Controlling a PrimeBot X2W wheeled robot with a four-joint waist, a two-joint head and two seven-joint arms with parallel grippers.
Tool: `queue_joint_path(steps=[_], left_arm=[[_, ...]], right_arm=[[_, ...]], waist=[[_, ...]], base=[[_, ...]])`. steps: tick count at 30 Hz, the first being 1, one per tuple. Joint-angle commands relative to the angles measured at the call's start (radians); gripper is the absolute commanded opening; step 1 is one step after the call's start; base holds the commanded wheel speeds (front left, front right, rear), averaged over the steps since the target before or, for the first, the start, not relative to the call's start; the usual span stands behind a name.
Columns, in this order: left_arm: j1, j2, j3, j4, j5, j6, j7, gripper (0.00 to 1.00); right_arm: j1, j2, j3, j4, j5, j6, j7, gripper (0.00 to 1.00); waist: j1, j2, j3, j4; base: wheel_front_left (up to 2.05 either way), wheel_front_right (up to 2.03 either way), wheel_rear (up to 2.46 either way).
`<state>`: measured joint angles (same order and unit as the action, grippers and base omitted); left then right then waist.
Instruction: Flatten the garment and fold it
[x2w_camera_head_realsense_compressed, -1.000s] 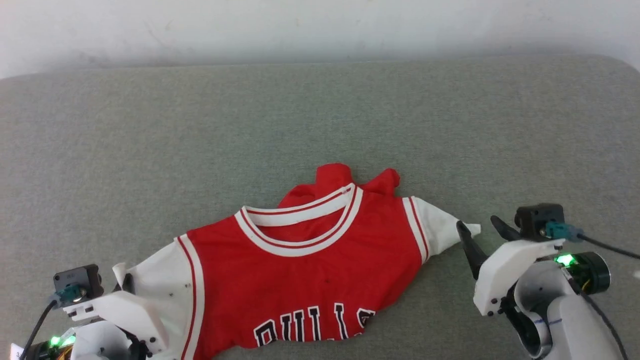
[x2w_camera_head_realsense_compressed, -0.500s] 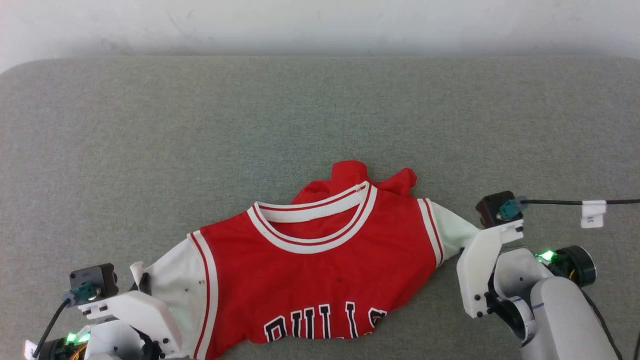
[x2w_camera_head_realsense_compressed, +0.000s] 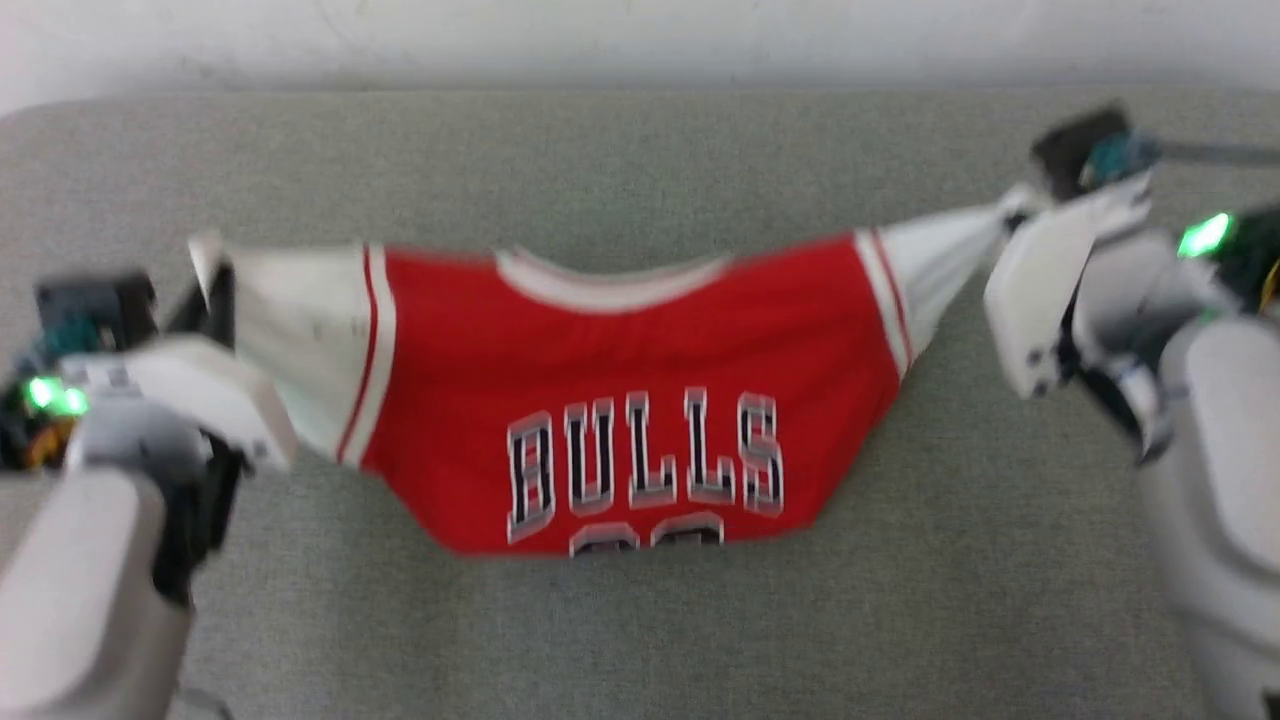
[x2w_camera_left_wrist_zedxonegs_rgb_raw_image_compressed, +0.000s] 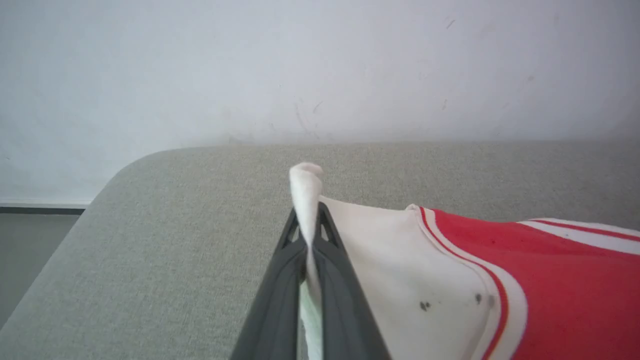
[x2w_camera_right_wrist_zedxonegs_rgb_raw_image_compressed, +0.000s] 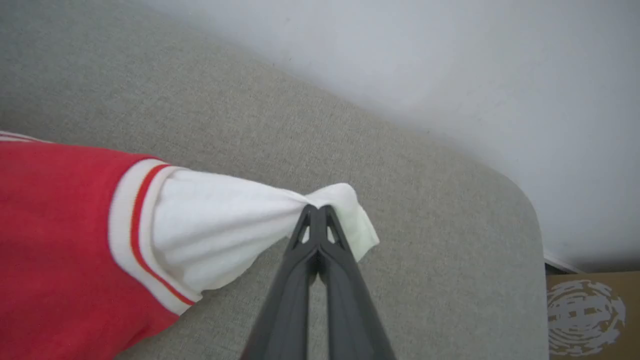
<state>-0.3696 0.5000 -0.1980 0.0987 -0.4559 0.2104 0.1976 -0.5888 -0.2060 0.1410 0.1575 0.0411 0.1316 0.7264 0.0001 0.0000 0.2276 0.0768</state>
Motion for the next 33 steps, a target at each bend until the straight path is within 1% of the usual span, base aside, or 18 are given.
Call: queue_joint_path(steps=[1, 3, 6, 8, 10, 13, 20, 21, 24, 27, 29, 33], left_arm=[[-0.06, 0.009, -0.002, 0.014, 0.013, -0.013, -0.003, 0.0], [-0.153, 0.019, -0.008, 0.038, 0.03, -0.026, -0.004, 0.0], [-0.291, 0.024, 0.003, 0.075, 0.042, -0.034, -0.022, 0.0], [-0.378, 0.024, 0.005, 0.101, 0.056, -0.033, -0.036, 0.0], [-0.463, 0.041, -0.013, 0.128, 0.091, -0.044, -0.04, 0.0], [-0.587, 0.048, -0.023, 0.164, 0.127, -0.049, -0.068, 0.0], [-0.842, 0.06, 0.017, 0.221, 0.196, 0.011, -0.219, 0.0], [-0.842, 0.06, 0.017, 0.221, 0.196, 0.011, -0.219, 0.0], [-0.92, 0.053, 0.04, 0.237, 0.201, 0.034, -0.295, 0.0], [-0.963, 0.045, 0.062, 0.251, 0.193, 0.045, -0.369, 0.0], [-0.969, 0.036, 0.073, 0.262, 0.178, 0.041, -0.398, 0.0], [-0.919, 0.029, 0.073, 0.309, 0.155, 0.021, -0.413, 0.0]], right_arm=[[-0.056, -0.016, 0.01, 0.006, 0.009, -0.001, -0.008, 0.0], [-0.15, -0.043, 0.036, 0.018, 0.013, -0.001, -0.013, 0.0], [-0.289, -0.042, 0.043, 0.036, 0.056, -0.001, -0.021, 0.0], [-0.378, -0.06, 0.057, 0.055, 0.058, -0.001, -0.036, 0.0], [-0.466, -0.082, 0.075, 0.073, 0.049, -0.001, -0.048, 0.0], [-0.587, -0.105, 0.091, 0.102, 0.024, -0.001, -0.091, 0.0], [-0.831, -0.09, 0.072, 0.172, -0.053, -0.001, -0.25, 0.0], [-0.831, -0.09, 0.072, 0.172, -0.053, -0.001, -0.25, 0.0], [-0.901, -0.069, 0.032, 0.2, -0.085, -0.001, -0.323, 0.0], [-0.945, -0.055, 0.008, 0.233, -0.107, -0.001, -0.372, 0.0], [-0.955, -0.05, -0.004, 0.25, -0.111, -0.001, -0.399, 0.0], [-0.925, -0.045, -0.012, 0.284, -0.105, -0.001, -0.433, 0.0]], waist=[[-0.0001, 0.0, 0.031, 0.002], [-0.0001, 0.0, 0.056, -0.001], [-0.0001, 0.0, 0.11, -0.011], [-0.0001, 0.0, 0.142, -0.016], [-0.0001, 0.0, 0.179, -0.02], [-0.0001, 0.0, 0.219, -0.026], [-0.0001, 0.0, 0.279, -0.053], [-0.0001, 0.0, 0.279, -0.053], [-0.0001, 0.0, 0.282, -0.06], [-0.0001, 0.0, 0.277, -0.062], [-0.0001, 0.0, 0.271, -0.062], [-0.0001, 0.0, 0.255, -0.059]], base=[[0.0, 0.0, 0.0], [0.0, 0.0, 0.0], [0.0, 0.0, 0.0], [0.0, 0.0, 0.0], [0.0, 0.0, 0.0], [0.0, 0.0, 0.0], [0.0, 0.0, 0.0], [0.0, 0.0, 0.0], [0.0, 0.0, 0.0], [0.0, 0.0, 0.0], [0.0, 0.0, 0.0], [0.0, 0.0, 0.0]])
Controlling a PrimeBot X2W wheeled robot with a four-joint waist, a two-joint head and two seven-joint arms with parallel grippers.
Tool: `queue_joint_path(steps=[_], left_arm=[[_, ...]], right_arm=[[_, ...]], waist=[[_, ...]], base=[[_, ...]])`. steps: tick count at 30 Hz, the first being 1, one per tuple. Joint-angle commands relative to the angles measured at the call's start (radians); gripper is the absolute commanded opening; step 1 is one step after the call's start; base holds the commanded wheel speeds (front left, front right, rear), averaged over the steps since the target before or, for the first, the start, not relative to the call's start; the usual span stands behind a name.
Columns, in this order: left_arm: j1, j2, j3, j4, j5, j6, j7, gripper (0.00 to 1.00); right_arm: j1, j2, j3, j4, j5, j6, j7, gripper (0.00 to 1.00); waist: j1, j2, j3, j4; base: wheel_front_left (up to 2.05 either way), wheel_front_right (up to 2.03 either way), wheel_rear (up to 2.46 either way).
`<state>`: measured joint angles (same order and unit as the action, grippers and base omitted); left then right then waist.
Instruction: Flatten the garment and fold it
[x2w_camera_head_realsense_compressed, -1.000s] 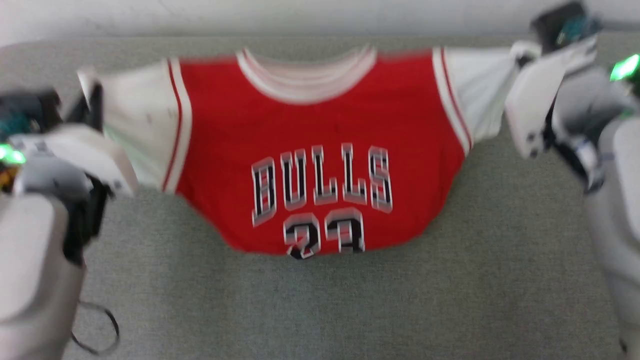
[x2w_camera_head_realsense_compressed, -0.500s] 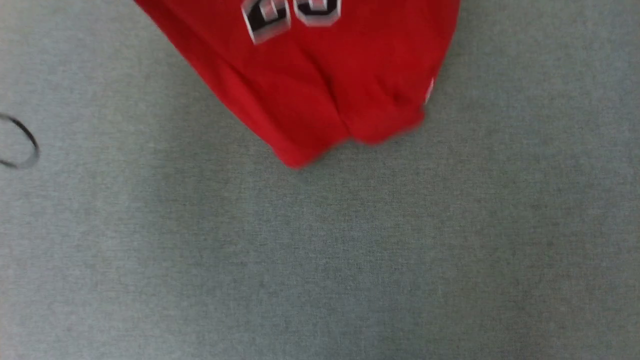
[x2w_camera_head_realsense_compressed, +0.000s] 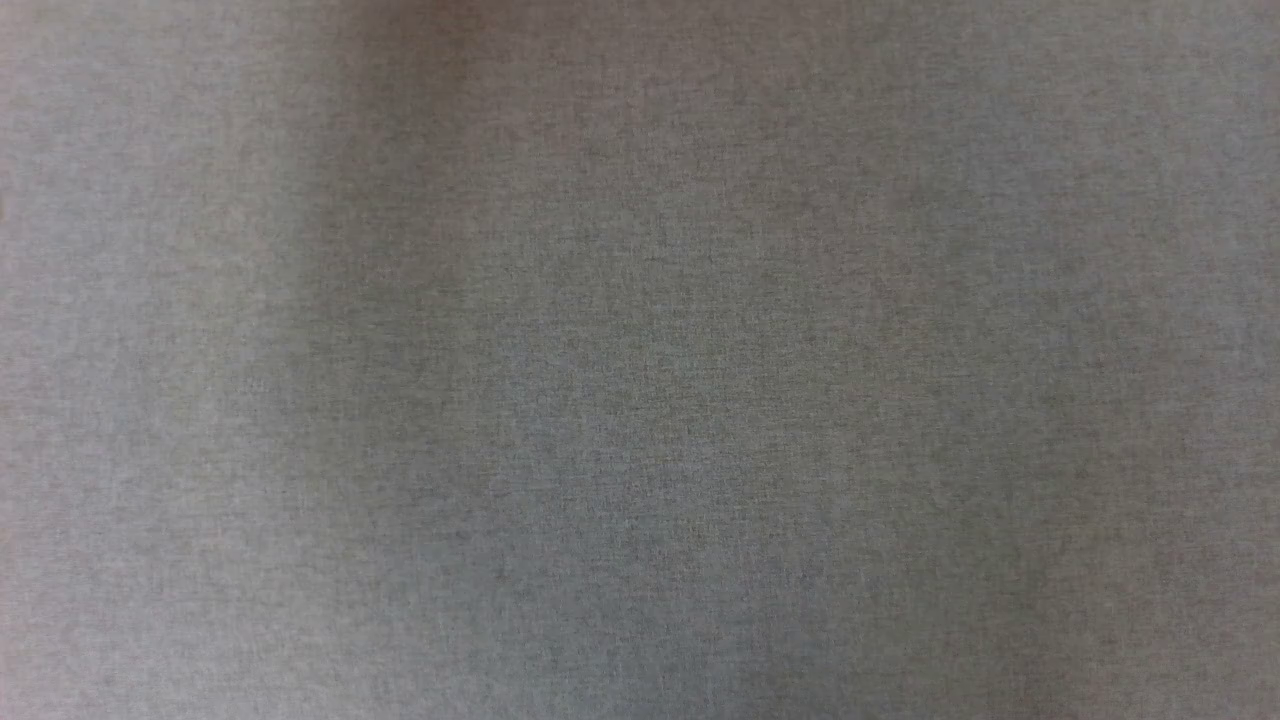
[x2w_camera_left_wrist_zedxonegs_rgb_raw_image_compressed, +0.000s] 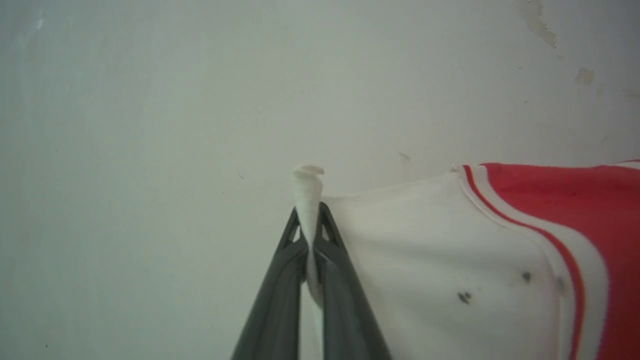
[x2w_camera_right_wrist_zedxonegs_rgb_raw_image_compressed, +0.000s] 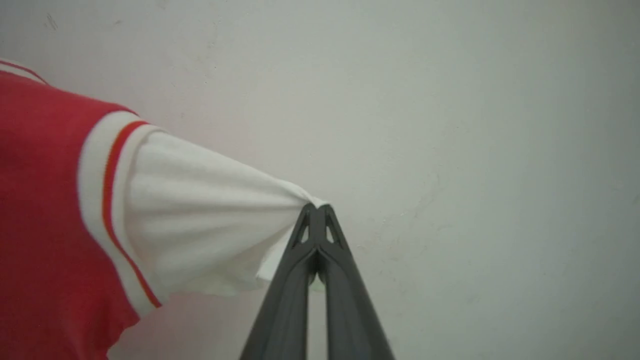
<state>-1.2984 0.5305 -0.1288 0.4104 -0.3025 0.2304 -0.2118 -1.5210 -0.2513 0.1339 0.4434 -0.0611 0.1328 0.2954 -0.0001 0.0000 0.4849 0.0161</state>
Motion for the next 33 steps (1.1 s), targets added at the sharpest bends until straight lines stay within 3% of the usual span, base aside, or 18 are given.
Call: queue_joint_path(steps=[1, 9, 16, 20, 23, 28, 33], left_arm=[[0.032, -0.006, 0.003, 0.013, -0.007, -0.003, -0.002, 0.0], [0.325, -0.072, -0.035, 0.105, -0.122, -0.104, 0.084, 0.0], [0.693, -0.129, -0.084, -0.007, -0.239, -0.175, 0.224, 0.0], [0.936, -0.139, -0.086, -0.141, -0.31, -0.158, 0.311, 0.0], [1.108, -0.148, -0.076, -0.256, -0.36, -0.124, 0.357, 0.0], [1.331, -0.151, -0.046, -0.403, -0.406, -0.058, 0.388, 0.0], [1.474, -0.148, -0.03, -0.455, -0.419, -0.008, 0.403, 0.0]], right_arm=[[0.027, 0.0, 0.0, 0.009, 0.002, -0.002, -0.006, 0.0], [0.332, 0.002, 0.082, 0.06, 0.147, -0.002, 0.021, 0.0], [0.678, -0.062, 0.134, -0.109, 0.315, -0.002, 0.137, 0.0], [0.921, -0.09, 0.094, -0.272, 0.379, -0.002, 0.211, 0.0], [1.111, -0.077, 0.025, -0.384, 0.388, -0.002, 0.256, 0.0], [1.387, 0.005, -0.094, -0.522, 0.36, -0.002, 0.326, 0.0], [1.59, 0.129, -0.218, -0.601, 0.29, -0.002, 0.389, 0.0]], waist=[[0.0001, 0.0, -0.01, 0.003], [0.0001, 0.0, -0.104, 0.01], [0.0001, 0.0, -0.221, 0.015], [0.0001, 0.0, -0.282, 0.014], [0.0001, 0.0, -0.315, 0.015], [0.0001, 0.0, -0.355, 0.019], [0.0001, 0.0, -0.389, 0.025]], base=[[0.0, 0.0, 0.0], [0.0, 0.0, 0.0], [0.0, 0.0, 0.0], [0.0, 0.0, 0.0], [0.0, 0.0, 0.0], [0.0, 0.0, 0.0], [0.0, 0.0, 0.0]])
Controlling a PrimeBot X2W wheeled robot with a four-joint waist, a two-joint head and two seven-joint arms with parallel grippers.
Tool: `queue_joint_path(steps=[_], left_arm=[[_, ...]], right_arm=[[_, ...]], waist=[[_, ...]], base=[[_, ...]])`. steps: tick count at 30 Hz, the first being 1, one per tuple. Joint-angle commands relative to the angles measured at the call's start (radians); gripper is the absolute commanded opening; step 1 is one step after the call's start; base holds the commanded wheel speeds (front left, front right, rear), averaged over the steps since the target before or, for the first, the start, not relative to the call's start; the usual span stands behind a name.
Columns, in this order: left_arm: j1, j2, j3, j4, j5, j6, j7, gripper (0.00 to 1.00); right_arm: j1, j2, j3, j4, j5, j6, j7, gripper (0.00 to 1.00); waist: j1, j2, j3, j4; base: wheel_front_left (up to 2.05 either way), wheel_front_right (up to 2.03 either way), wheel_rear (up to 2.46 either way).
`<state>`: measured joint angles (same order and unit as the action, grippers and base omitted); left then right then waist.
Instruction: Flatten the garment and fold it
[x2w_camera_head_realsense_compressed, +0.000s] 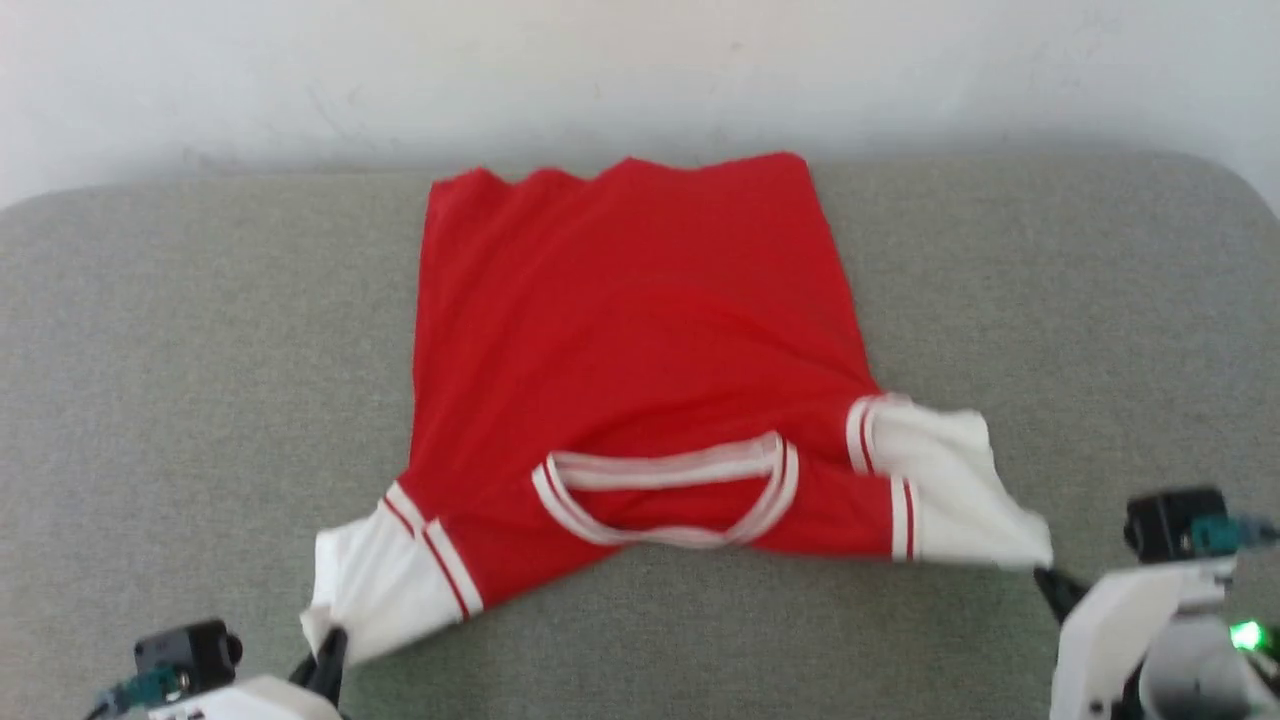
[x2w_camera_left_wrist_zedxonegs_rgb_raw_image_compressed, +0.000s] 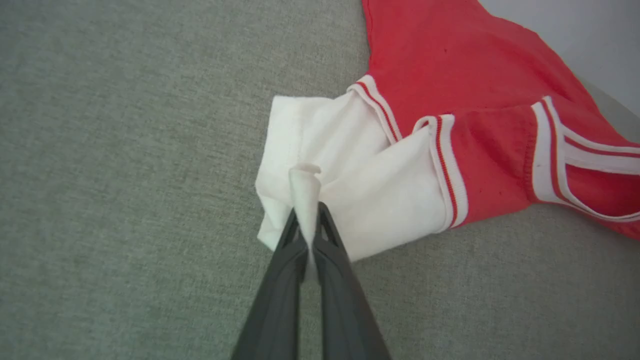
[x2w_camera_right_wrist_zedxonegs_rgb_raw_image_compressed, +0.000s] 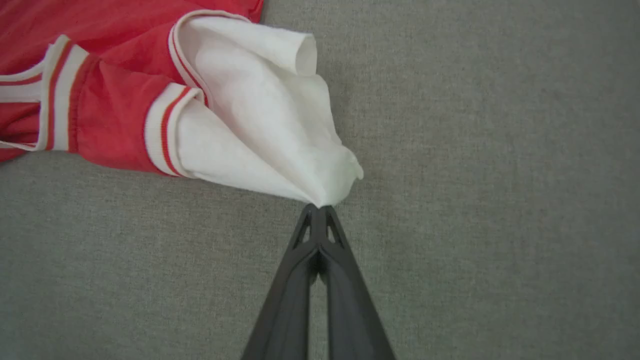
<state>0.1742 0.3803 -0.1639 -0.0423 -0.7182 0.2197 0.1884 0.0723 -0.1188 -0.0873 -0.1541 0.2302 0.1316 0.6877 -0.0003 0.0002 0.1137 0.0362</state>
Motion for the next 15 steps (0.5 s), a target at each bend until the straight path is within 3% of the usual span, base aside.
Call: queue_joint_path(steps=[1, 8, 15], left_arm=[[0.021, 0.003, 0.005, -0.007, -0.003, 0.011, 0.006, 0.0], [0.118, -0.014, 0.013, -0.018, -0.019, 0.051, 0.01, 0.0], [0.131, -0.037, 0.0, 0.013, -0.023, 0.049, -0.011, 0.0]], right_arm=[[0.028, 0.017, -0.015, -0.012, -0.008, -0.001, 0.01, 0.0], [0.182, 0.067, -0.106, -0.01, 0.018, -0.001, 0.113, 0.0], [0.199, 0.068, -0.101, 0.112, 0.082, -0.001, 0.081, 0.0]], waist=[[0.0003, -0.0002, -0.022, 0.005], [0.0003, -0.0002, -0.044, 0.005], [0.0003, -0.0002, -0.033, 0.007]], base=[[0.0, 0.0, 0.0], [0.0, 0.0, 0.0], [0.0, 0.0, 0.0]])
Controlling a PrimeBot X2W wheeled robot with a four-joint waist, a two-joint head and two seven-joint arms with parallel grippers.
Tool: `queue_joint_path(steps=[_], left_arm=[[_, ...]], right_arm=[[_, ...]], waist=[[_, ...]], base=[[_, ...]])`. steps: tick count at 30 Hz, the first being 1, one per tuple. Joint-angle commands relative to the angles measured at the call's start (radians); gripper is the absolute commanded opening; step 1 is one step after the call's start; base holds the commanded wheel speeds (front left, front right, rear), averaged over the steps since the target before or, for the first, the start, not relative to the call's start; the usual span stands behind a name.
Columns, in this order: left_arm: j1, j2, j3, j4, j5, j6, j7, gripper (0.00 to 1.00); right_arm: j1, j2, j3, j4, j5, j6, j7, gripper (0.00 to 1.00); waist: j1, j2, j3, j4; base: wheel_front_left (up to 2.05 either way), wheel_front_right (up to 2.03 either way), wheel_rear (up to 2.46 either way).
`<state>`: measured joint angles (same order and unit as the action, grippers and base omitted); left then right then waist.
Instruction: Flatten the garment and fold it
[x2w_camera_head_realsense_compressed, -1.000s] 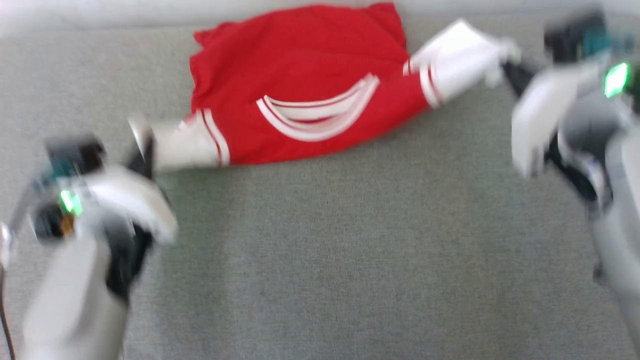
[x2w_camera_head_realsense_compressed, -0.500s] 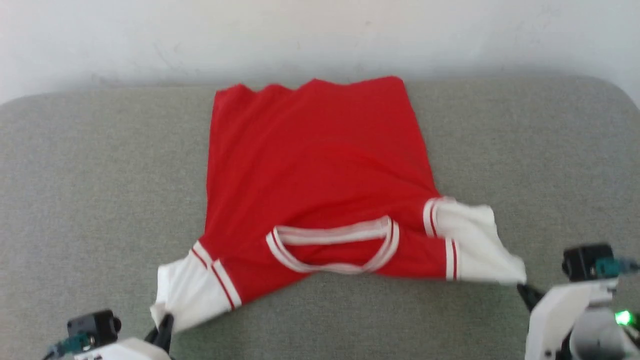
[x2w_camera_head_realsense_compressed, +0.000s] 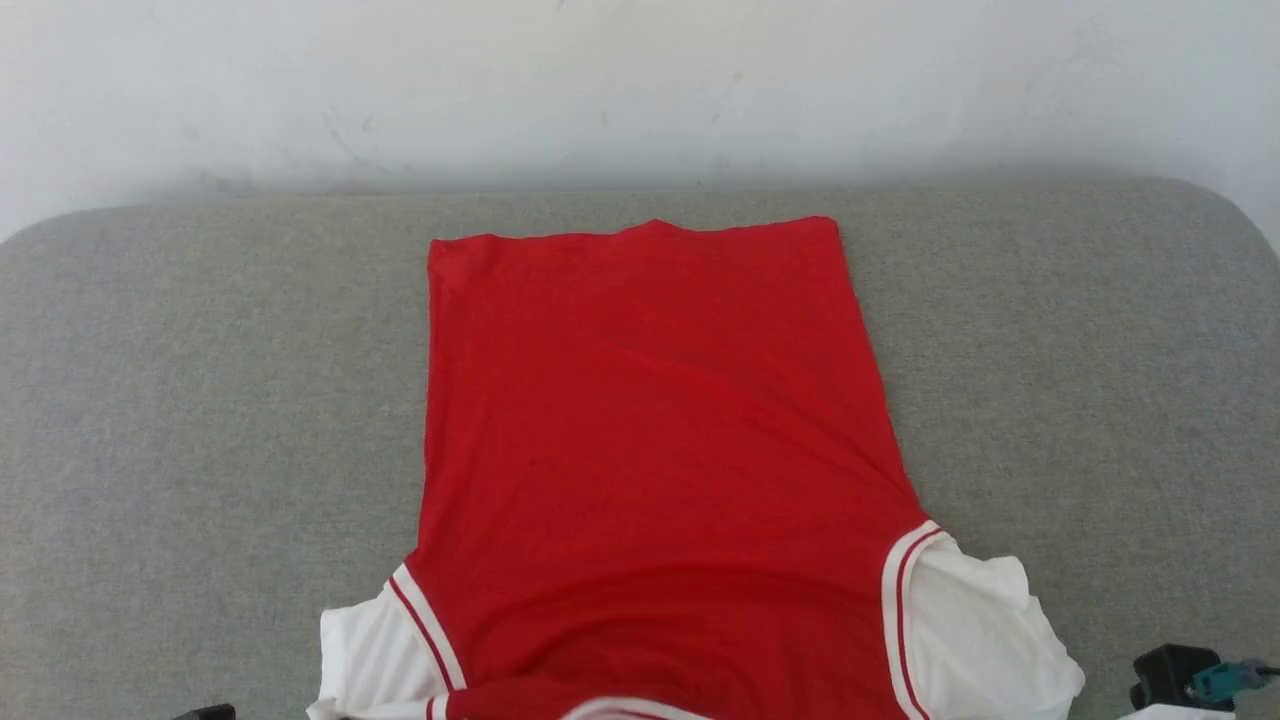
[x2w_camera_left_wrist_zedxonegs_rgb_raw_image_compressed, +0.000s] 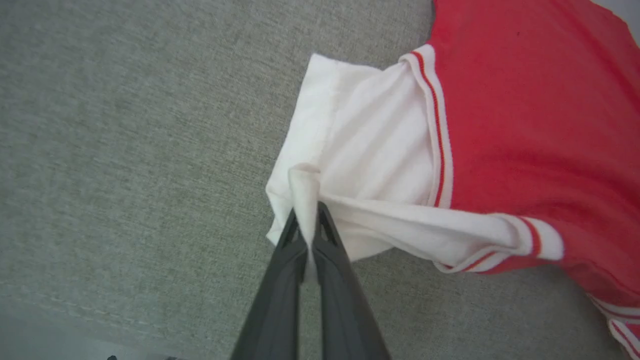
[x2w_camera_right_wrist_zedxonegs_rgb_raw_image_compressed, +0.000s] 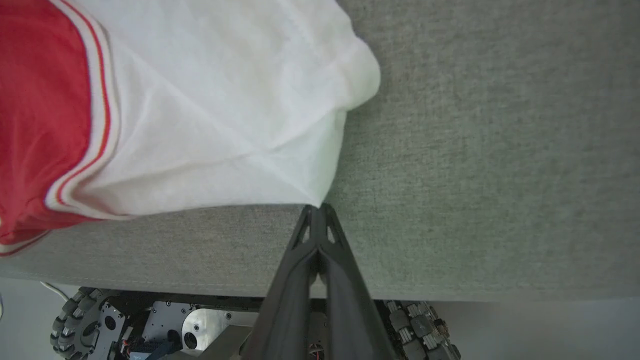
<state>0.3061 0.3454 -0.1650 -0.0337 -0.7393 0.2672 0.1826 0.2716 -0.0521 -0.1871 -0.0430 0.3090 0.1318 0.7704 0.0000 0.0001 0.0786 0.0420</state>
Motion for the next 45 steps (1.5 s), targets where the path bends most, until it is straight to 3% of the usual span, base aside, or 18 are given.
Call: queue_joint_path(steps=[1, 2, 3, 4, 5, 9, 19, 26, 34, 39, 45], left_arm=[[-0.007, -0.007, 0.0, 0.006, -0.005, -0.002, -0.008, 0.0], [-0.013, -0.011, -0.002, 0.007, -0.007, -0.006, -0.011, 0.0], [-0.018, -0.013, -0.004, 0.009, -0.007, -0.008, -0.014, 0.0], [-0.023, -0.015, -0.005, 0.011, -0.007, -0.01, -0.016, 0.0], [-0.027, -0.017, -0.007, 0.012, -0.008, -0.012, -0.018, 0.0], [-0.036, -0.022, -0.011, 0.004, -0.009, -0.021, -0.029, 0.0], [-0.082, -0.029, -0.034, -0.005, 0.001, -0.05, -0.051, 0.0], [-0.146, -0.035, -0.053, -0.043, 0.016, -0.061, -0.058, 0.0], [-0.223, -0.064, -0.087, -0.084, 0.03, -0.076, -0.073, 0.0], [-0.258, -0.083, -0.1, -0.082, 0.031, -0.088, -0.09, 0.0], [-0.283, -0.105, -0.115, -0.06, 0.027, -0.101, -0.106, 0.0]], right_arm=[[-0.006, 0.002, 0.002, 0.018, 0.008, -0.001, -0.013, 0.0], [-0.014, 0.002, 0.002, 0.033, 0.011, -0.001, -0.028, 0.0], [-0.024, 0.002, 0.001, 0.044, 0.012, -0.001, -0.048, 0.17], [-0.031, 0.002, 0.001, 0.054, 0.012, -0.001, -0.064, 0.46], [-0.037, 0.002, 0.001, 0.061, 0.012, -0.001, -0.078, 1.0], [-0.061, 0.002, -0.013, 0.04, 0.006, -0.001, -0.152, 1.0], [-0.241, 0.002, -0.038, -0.037, -0.048, -0.001, -0.452, 1.0], [-0.579, -0.003, -0.011, 0.105, -0.144, -0.001, -0.558, 1.0], [-0.975, -0.077, -0.049, 0.421, -0.215, -0.001, -0.547, 1.0], [-1.155, -0.1, -0.096, 0.585, -0.285, -0.001, -0.432, 1.0], [-1.291, -0.105, -0.126, 0.695, -0.383, -0.001, -0.255, 1.0]], waist=[[0.0, -0.0001, 0.004, 0.003], [0.0, -0.0001, 0.006, 0.005], [0.0, -0.0001, 0.008, 0.007], [0.0, -0.0001, 0.008, 0.009], [0.0, -0.0001, 0.008, 0.012], [0.0, -0.0001, 0.004, 0.03], [0.0, -0.0001, 0.039, 0.091], [0.0, -0.0001, 0.146, 0.148], [0.0, -0.0001, 0.292, 0.233], [0.0, -0.0001, 0.371, 0.273], [0.0, -0.0001, 0.434, 0.301]], base=[[0.0, 0.0, 0.0], [0.0, 0.0, 0.0], [0.0, 0.0, 0.0], [0.0, 0.0, 0.0], [0.0, 0.0, 0.0], [0.0, 0.0, 0.0], [0.0, 0.0, 0.0], [0.0, 0.0, 0.0], [0.0, 0.0, 0.0], [0.0, 0.0, 0.0], [0.0, 0.0, 0.0]])
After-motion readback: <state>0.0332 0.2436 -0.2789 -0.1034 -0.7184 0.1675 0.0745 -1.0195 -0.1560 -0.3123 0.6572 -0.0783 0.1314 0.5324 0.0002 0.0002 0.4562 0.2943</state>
